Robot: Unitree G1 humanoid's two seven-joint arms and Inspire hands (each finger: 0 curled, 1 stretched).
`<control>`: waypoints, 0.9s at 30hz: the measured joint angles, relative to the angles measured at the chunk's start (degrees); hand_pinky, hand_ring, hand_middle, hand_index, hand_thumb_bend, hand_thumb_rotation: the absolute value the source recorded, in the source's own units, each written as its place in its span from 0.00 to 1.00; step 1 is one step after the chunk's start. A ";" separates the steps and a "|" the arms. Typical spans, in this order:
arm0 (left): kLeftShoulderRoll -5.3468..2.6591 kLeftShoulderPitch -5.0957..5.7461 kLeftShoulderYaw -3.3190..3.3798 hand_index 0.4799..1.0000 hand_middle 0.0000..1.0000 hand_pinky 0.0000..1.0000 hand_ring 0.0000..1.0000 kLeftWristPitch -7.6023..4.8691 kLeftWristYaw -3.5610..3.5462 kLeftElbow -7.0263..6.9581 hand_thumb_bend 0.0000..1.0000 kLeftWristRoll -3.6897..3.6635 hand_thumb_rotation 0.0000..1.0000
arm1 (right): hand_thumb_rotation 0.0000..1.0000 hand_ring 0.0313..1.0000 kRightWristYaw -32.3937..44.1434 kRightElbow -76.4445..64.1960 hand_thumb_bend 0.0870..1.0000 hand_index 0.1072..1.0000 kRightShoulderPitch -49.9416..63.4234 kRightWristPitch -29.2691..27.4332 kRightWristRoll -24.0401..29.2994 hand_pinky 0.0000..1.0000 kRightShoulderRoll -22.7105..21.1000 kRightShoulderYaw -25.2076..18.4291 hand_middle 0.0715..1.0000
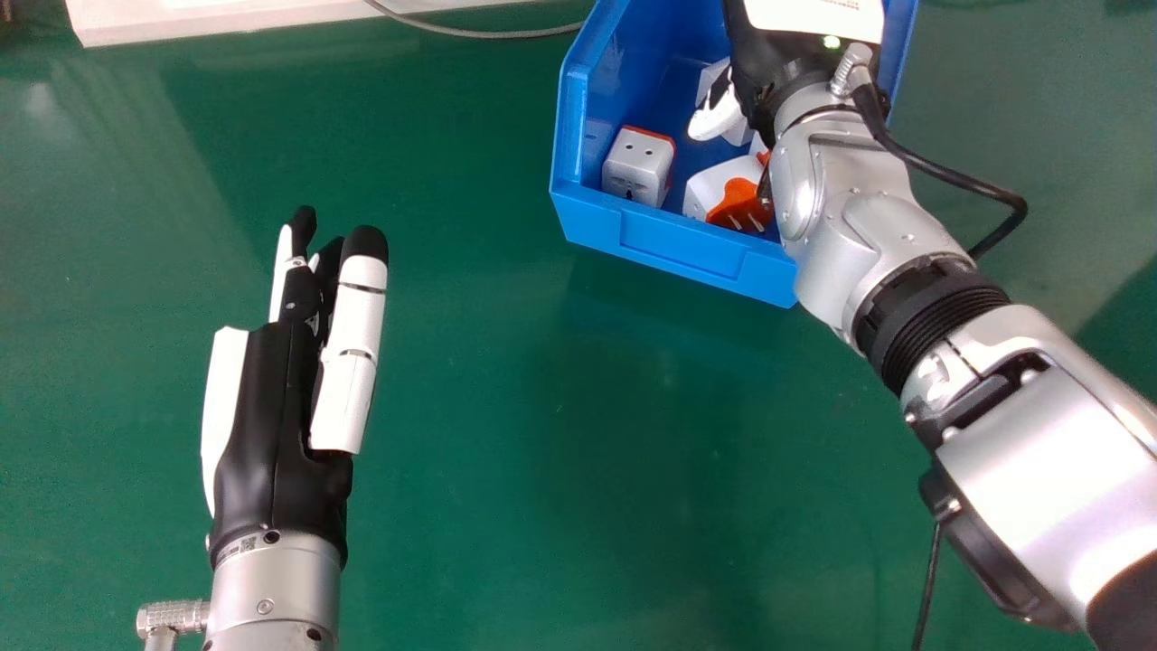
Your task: Pick all objects and put in blue box
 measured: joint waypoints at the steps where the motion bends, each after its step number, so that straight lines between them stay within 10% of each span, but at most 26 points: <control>1: 0.01 -0.06 0.02 0.98 0.96 0.92 0.96 0.00 -0.01 0.10 0.47 0.00 0.97 | 0.00 1.00 0.00 -0.01 0.46 1.00 0.00 0.00 0.00 0.91 0.00 0.00 1.00; 16: 0.52 -1.31 0.24 0.98 0.96 0.92 0.97 -0.01 -0.26 0.79 0.46 -0.22 0.97 | 0.00 1.00 -0.02 -3.12 0.51 1.00 0.14 -0.19 0.06 0.92 -0.01 -0.16 1.00; 27: 1.12 -3.66 3.57 0.98 0.96 0.92 0.97 0.01 -1.31 3.80 0.44 -1.57 0.97 | 0.00 1.00 -0.33 -33.03 0.43 0.99 15.66 8.31 0.22 0.90 -0.41 -4.21 1.00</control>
